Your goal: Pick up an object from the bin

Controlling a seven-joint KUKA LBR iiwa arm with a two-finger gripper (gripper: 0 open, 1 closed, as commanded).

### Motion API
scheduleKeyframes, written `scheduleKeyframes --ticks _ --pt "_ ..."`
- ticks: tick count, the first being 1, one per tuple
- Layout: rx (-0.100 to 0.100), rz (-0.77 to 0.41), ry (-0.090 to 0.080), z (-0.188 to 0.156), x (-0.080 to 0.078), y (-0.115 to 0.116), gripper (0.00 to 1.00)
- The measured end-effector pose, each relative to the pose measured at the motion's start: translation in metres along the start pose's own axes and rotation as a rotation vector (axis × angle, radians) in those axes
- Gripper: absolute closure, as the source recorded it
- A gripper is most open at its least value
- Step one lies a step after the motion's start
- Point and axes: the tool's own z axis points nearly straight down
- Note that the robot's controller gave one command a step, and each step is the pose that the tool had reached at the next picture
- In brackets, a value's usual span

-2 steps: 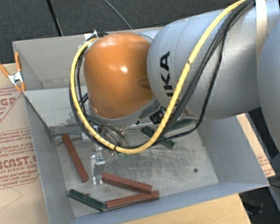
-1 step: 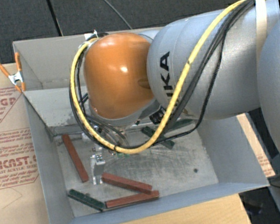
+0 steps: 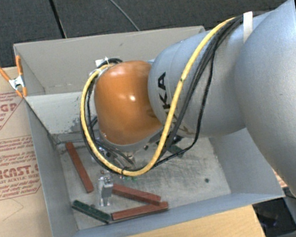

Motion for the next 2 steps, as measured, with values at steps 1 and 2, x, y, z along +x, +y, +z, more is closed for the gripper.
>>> scheduleKeyframes --ticks 1,2 --pt "0.003 -0.169 0.006 0.041 0.009 -0.023 0.0" --pt "-0.012 0.032 -0.019 0.109 -0.014 -0.043 1.0"
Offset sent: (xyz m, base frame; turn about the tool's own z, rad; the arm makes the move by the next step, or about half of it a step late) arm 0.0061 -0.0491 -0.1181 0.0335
